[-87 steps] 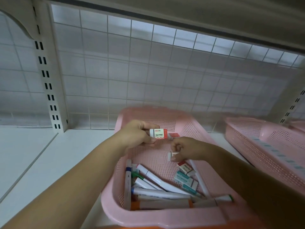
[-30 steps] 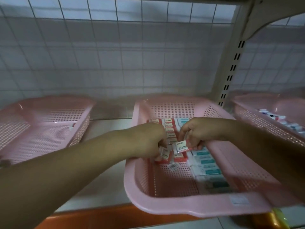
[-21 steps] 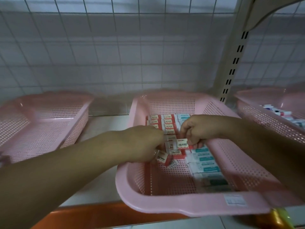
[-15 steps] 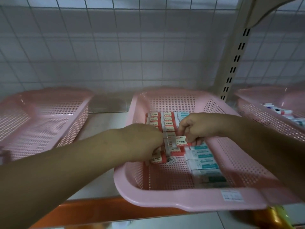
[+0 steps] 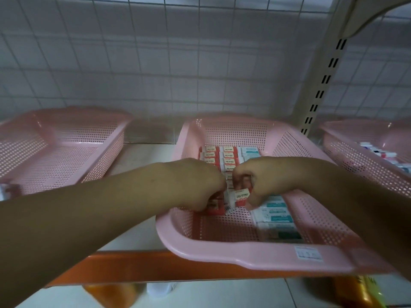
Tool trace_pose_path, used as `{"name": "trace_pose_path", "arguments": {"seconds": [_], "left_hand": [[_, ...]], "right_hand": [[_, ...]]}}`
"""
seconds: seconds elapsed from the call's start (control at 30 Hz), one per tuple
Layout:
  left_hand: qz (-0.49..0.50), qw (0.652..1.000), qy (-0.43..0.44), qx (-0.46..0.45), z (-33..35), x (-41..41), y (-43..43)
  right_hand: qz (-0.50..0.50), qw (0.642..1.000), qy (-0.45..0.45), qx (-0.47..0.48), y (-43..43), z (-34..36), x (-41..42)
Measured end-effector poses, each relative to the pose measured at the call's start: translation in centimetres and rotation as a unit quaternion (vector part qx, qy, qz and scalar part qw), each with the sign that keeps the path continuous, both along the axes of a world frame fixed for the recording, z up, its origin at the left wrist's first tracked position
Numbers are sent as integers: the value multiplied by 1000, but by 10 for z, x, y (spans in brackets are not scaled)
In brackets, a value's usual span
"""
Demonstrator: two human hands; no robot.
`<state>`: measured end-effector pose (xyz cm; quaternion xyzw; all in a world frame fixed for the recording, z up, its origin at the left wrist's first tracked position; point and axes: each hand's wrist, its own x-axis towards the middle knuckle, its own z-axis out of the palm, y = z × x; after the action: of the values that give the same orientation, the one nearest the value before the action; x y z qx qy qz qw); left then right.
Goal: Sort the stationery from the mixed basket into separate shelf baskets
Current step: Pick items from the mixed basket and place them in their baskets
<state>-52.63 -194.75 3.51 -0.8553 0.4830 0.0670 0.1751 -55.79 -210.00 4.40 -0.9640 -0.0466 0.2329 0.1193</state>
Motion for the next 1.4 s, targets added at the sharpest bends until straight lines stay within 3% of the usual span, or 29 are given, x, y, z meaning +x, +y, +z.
{"name": "trace_pose_path", "arguments": {"seconds": [0.1,0.3,0.7,1.2,1.4], "left_hand": [[5,1000,-10,-2,1,-2,0],[14,1000,-19,-9,2,-4,2],[10,1000,-13,-1,1,-3,1],[12,999,-13,-39,2,-4,4],[-25,985,-120,-119,32,2,21]], "right_hand": [[33,999,27,-8,6,-1,-5],[54,998,-24,-14,12,-6,-5],[88,993,-41,-62,14,-19,-5],[26,997,-30,-66,20,-4,-10],[51,976,-176,-117,20,16,0]]}}
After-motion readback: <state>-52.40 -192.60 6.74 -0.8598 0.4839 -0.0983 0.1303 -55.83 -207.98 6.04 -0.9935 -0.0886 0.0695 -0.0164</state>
